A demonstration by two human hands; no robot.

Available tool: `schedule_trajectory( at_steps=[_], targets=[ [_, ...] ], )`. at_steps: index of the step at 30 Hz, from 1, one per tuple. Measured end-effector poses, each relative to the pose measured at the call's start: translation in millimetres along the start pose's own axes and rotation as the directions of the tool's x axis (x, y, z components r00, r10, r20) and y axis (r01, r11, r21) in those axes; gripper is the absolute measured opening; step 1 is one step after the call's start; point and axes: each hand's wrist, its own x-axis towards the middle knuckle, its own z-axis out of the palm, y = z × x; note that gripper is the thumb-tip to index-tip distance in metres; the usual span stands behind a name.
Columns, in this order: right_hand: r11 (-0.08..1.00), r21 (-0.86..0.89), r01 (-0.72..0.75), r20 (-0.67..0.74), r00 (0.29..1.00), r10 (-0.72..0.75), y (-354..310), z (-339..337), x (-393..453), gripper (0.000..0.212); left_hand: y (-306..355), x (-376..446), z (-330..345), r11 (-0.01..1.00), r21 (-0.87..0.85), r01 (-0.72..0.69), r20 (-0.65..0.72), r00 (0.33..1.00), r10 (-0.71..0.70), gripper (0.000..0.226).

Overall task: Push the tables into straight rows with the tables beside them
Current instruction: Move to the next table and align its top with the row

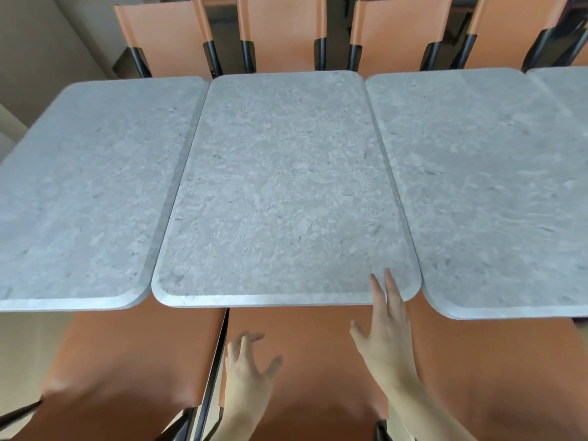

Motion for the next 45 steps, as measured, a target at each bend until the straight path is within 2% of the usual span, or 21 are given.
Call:
schedule_trajectory(
  at_steps=[2,4,8,11,14,18,22,29,31,36,41,45],
  targets=[
    [0.952,-0.205,0.227,0.036,0.974,-0.224,5.4,5.4,11.2,0.108,-1.8,9.4,1.3,0.965,0.199,-0.168,-0.060,0.981,0.183,0.062],
    [0.892,-0.284,0.352,0.141,0.935,-0.324,12.5,10.9,29.2,0.122,-1.9,26.9,-2.9,0.884,0.369,-0.288,-0.020,0.948,0.318,0.079],
    [0.797,-0.403,0.449,0.282,0.890,-0.359,26.4,30.9,63.7,0.140,-1.5,83.0,-14.5,0.716,0.596,-0.364,0.042,0.904,0.425,0.103],
    [0.746,-0.471,0.471,0.299,0.881,-0.368,34.0,43.8,82.3,0.142,-14.4,118.9,-16.3,0.589,0.714,-0.380,0.094,0.885,0.456,0.121],
    [0.760,-0.482,0.436,0.247,0.900,-0.359,36.6,56.5,84.4,0.135,-32.2,135.4,-7.0,0.582,0.724,-0.371,0.106,0.893,0.438,0.136],
    [0.720,-0.535,0.442,0.177,0.892,-0.416,39.7,63.3,82.6,0.122,-34.4,136.3,3.9,0.634,0.682,-0.365,0.026,0.878,0.477,0.117],
    [0.696,-0.577,0.428,0.085,0.879,-0.470,42.1,68.0,82.5,0.107,-38.7,137.9,5.1,0.620,0.689,-0.376,0.002,0.856,0.517,0.115],
    [0.626,-0.636,0.450,0.060,0.838,-0.542,51.9,76.3,87.3,0.110,-48.8,147.2,13.9,0.579,0.707,-0.407,-0.093,0.758,0.645,0.116],
    [0.627,-0.643,0.439,0.024,0.831,-0.556,53.1,79.3,86.5,0.103,-50.9,148.9,14.6,0.569,0.711,-0.414,-0.105,0.737,0.667,0.113],
    [0.627,-0.663,0.409,-0.038,0.818,-0.574,56.1,84.2,85.4,0.090,-50.9,150.6,19.5,0.586,0.716,-0.379,-0.144,0.742,0.655,0.106],
    [0.617,-0.682,0.392,-0.030,0.828,-0.560,56.1,84.8,85.6,0.090,-51.0,151.8,22.3,0.578,0.739,-0.345,-0.178,0.727,0.662,0.099],
    [0.616,-0.698,0.364,0.002,0.862,-0.507,52.9,84.2,84.0,0.092,-48.8,149.8,23.1,0.554,0.769,-0.320,-0.155,0.747,0.646,0.094]
  ],
)
